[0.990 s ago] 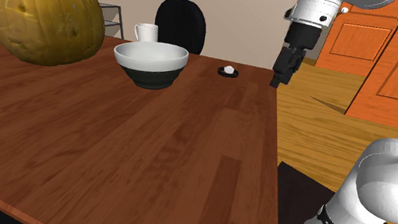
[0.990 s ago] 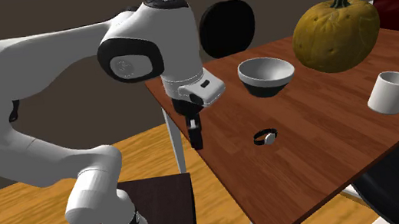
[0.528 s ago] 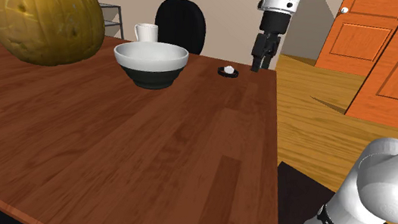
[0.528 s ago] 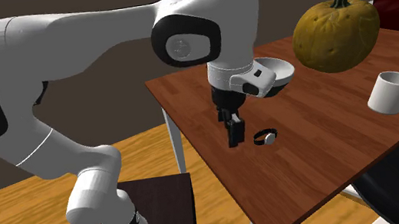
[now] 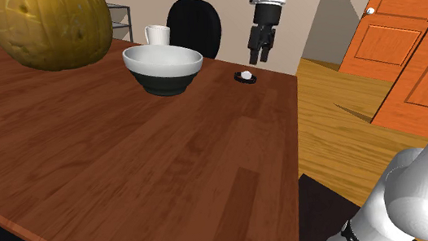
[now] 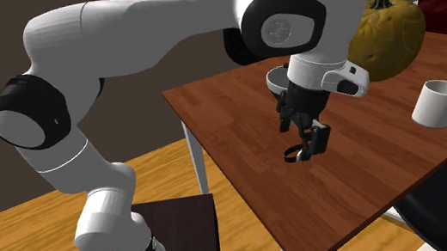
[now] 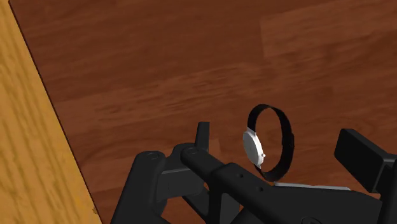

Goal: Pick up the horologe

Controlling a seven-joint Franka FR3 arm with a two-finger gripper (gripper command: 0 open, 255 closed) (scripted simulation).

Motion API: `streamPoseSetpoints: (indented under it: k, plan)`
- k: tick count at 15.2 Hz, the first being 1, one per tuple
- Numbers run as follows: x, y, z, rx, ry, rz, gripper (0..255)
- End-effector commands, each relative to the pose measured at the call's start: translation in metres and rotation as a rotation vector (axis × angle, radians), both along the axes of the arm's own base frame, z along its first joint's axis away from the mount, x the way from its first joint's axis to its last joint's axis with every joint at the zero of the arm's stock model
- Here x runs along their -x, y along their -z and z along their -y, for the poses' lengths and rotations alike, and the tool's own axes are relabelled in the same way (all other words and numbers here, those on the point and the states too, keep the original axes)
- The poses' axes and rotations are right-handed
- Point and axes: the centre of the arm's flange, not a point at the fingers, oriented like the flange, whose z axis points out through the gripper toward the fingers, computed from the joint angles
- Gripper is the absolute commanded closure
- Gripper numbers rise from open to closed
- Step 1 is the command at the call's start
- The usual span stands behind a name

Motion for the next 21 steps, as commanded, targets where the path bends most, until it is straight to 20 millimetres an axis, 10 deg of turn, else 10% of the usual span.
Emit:
streamPoseSetpoints:
  k: [1, 7, 8, 21]
  plan:
    - [-0.003, 0.010, 0.000, 0.001, -0.003, -0.002, 0]
    - [-0.003, 0.034, 0.000, 0.001, -0.003, -0.002, 0]
    - [-0.004, 0.034, 0.000, 0.001, -0.003, -0.002, 255]
    - [-0.003, 0.013, 0.000, 0.001, -0.003, -0.002, 255]
